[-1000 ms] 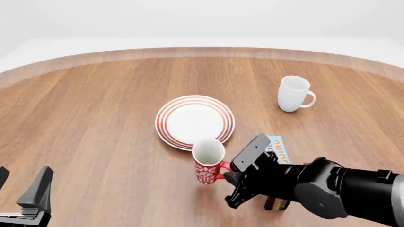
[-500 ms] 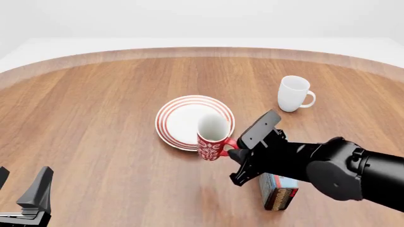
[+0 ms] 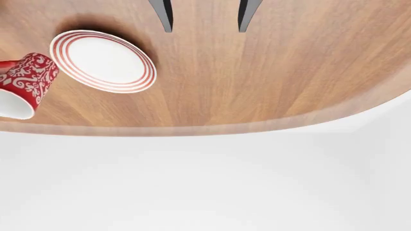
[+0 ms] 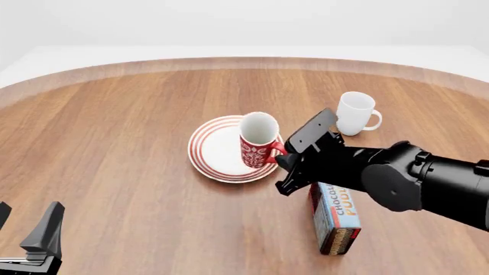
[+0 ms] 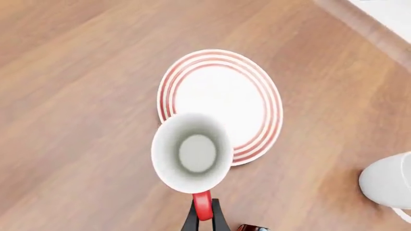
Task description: Pick up the red mug and put it on the plate
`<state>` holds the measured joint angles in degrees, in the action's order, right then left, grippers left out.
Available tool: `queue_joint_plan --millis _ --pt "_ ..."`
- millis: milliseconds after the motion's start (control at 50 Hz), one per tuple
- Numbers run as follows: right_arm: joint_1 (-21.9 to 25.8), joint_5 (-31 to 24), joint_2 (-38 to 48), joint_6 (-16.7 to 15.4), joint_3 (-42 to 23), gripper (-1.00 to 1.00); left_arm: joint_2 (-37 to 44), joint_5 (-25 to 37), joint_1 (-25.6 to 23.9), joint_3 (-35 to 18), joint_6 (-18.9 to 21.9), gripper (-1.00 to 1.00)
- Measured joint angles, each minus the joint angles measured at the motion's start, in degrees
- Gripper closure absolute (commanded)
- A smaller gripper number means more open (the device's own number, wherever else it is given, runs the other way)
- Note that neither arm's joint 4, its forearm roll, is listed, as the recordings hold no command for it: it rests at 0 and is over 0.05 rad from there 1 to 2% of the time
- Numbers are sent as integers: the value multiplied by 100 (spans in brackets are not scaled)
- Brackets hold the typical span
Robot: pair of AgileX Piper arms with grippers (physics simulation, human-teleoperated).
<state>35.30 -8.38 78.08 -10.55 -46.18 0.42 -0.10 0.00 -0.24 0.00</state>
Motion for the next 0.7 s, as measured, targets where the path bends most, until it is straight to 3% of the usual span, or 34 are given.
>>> queue_joint_plan --millis 700 --pt "-408 466 1111 -418 -957 100 0 0 0 0 0 -100"
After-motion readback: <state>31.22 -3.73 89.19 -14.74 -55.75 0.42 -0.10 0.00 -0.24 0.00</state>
